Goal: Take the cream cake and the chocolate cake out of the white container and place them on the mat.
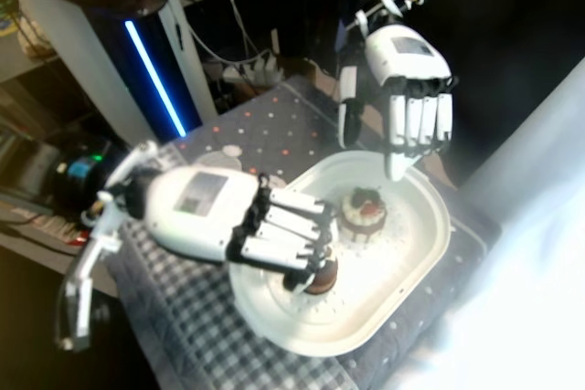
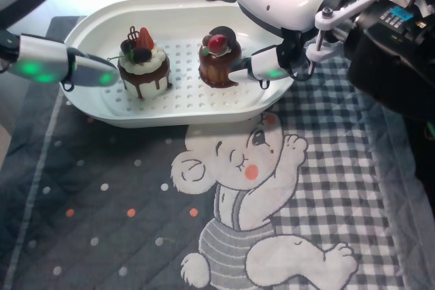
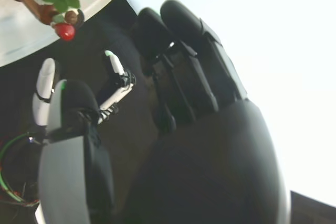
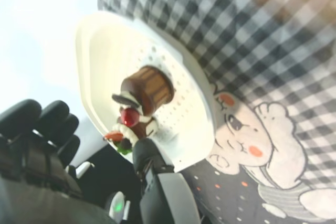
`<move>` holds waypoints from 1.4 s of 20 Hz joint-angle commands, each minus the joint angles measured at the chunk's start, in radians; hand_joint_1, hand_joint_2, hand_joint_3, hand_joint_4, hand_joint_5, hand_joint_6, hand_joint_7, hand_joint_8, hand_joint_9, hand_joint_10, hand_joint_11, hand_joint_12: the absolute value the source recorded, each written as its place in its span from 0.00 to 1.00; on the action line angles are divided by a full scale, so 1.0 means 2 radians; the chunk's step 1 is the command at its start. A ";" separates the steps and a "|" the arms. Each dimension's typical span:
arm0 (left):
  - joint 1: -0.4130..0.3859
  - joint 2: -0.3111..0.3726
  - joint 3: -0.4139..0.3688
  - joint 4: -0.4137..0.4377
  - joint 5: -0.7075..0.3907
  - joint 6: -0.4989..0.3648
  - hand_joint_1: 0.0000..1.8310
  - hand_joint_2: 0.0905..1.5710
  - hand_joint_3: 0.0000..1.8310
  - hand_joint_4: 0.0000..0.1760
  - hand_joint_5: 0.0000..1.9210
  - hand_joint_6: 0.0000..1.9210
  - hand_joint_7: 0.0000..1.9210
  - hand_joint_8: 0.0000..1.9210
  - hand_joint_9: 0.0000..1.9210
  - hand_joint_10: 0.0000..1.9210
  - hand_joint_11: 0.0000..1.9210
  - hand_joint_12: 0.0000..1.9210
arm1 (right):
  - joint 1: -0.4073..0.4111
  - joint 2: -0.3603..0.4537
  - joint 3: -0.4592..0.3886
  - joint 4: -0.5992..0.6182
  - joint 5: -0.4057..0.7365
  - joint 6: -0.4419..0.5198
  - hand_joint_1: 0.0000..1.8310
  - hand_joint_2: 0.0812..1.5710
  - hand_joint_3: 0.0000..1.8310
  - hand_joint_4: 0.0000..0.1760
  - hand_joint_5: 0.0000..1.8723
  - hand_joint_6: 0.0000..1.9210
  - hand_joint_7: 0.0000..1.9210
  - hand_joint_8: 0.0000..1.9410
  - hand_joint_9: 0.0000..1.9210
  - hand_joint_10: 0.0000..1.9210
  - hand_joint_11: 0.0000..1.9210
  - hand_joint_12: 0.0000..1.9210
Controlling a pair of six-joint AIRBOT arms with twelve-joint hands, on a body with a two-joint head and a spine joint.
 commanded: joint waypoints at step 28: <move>-0.028 -0.110 0.116 -0.029 0.082 -0.001 0.51 0.52 0.00 0.00 0.18 0.00 0.16 0.00 0.18 0.01 0.00 0.61 | 0.021 -0.101 0.111 0.066 -0.024 -0.002 0.50 0.49 0.00 0.00 0.21 0.00 0.18 0.01 0.20 0.00 0.00 0.64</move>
